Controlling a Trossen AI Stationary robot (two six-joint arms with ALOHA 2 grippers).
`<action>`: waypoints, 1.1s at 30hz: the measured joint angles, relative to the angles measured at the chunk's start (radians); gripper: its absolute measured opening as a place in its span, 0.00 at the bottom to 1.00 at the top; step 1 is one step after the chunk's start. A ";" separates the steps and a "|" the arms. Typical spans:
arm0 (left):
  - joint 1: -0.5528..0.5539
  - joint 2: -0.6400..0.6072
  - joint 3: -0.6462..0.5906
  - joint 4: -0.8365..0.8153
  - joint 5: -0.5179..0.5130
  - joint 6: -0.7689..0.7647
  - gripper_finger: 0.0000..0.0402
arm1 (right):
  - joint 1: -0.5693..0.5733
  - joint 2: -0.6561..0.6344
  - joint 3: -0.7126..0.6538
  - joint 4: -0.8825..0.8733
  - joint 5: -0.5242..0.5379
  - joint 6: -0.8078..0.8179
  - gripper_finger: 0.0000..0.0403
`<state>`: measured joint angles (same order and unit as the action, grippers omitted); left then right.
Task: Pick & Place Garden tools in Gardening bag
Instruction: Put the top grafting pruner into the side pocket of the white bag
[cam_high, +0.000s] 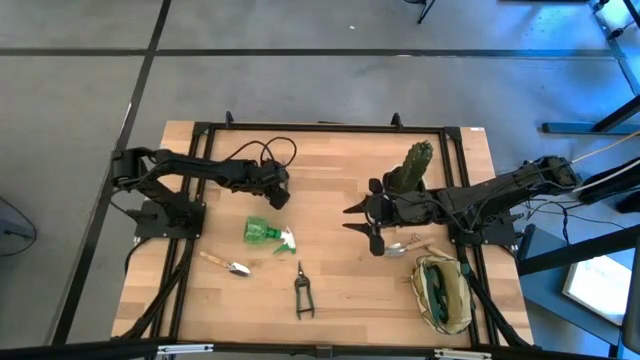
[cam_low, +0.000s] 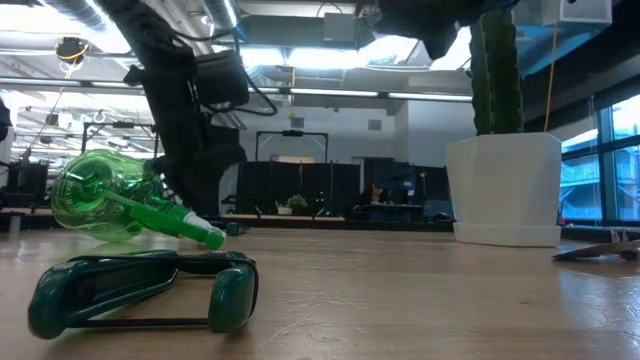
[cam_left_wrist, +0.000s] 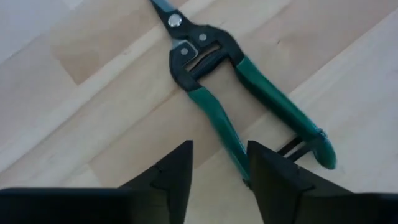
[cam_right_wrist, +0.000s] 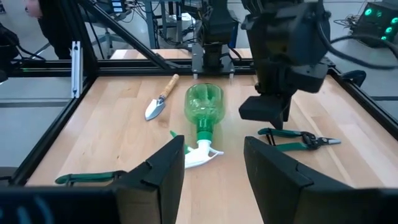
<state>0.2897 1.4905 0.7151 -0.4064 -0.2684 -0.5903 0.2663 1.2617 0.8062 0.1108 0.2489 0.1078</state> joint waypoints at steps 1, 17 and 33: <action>0.000 0.009 0.000 0.011 -0.001 0.000 0.39 | 0.003 0.000 0.000 0.000 0.000 0.000 0.42; 0.000 0.069 0.016 0.053 -0.002 0.009 0.42 | 0.012 0.000 0.000 -0.018 0.000 0.035 0.42; 0.000 0.069 0.016 0.040 -0.007 0.009 0.38 | 0.012 0.000 0.001 -0.026 0.000 0.053 0.42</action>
<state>0.2897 1.5597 0.7315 -0.3666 -0.2754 -0.5812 0.2779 1.2617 0.8070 0.0849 0.2489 0.1608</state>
